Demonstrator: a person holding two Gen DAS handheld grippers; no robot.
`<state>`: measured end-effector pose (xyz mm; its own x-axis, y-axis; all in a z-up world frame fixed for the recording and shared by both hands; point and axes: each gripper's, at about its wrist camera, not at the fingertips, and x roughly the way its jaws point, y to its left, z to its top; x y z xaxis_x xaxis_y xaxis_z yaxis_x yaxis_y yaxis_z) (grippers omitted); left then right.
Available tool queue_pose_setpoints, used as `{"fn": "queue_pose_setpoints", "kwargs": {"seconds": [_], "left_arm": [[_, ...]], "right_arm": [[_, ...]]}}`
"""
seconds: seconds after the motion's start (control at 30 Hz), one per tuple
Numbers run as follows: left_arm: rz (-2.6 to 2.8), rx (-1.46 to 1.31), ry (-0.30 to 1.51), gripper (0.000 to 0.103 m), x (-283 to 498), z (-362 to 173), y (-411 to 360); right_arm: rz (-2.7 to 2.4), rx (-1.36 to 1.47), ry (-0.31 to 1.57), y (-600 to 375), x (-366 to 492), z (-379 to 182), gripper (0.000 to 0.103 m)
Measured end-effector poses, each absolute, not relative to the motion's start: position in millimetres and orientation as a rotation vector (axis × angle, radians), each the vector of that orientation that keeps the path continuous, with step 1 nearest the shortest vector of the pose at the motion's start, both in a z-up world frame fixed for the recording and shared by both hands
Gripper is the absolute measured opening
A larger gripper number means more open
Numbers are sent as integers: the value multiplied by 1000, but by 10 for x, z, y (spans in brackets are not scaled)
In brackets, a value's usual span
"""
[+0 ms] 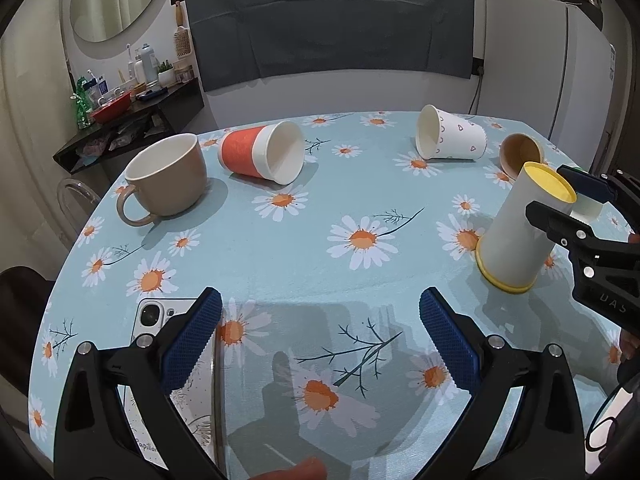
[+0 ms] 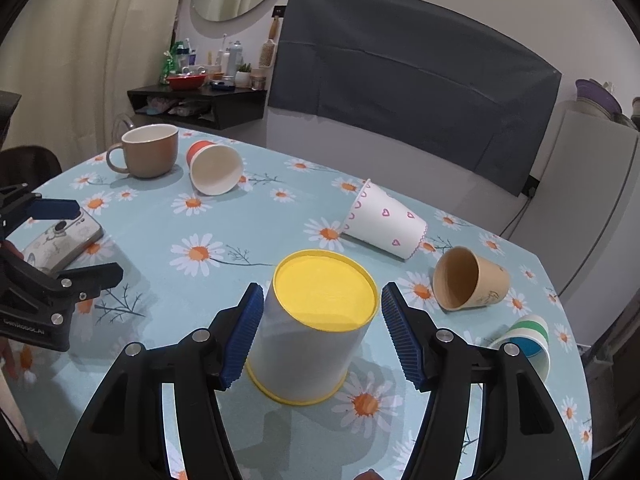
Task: Flip cup upside down
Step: 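Rotate the cup rim-down with the right tool and set it on the table, then open the right tool and withdraw from the upside-down cup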
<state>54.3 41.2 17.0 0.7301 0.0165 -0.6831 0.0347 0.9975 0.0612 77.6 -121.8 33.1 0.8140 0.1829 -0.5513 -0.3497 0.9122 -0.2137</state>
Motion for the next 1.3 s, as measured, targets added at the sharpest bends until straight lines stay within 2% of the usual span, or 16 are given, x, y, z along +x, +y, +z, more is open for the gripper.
{"fn": "queue_pose_setpoints", "kwargs": {"seconds": [0.2,0.43,0.57,1.03,1.3], "left_arm": [[-39,77,755,97,582,125,195],[-86,79,762,97,588,55,-58],[-105,68,768,97,586,15,-152],[-119,44,728,97,473,-69,-278],[-138,-7,720,97,407,-60,-217]], "right_arm": [[280,-251,544,-1467,662,372,64],[260,-197,525,-1726,476,386,79],[263,-172,538,-1838,411,330,84],[213,-107,645,-2168,423,-124,87],[257,-63,664,-2229,440,-154,89]]}}
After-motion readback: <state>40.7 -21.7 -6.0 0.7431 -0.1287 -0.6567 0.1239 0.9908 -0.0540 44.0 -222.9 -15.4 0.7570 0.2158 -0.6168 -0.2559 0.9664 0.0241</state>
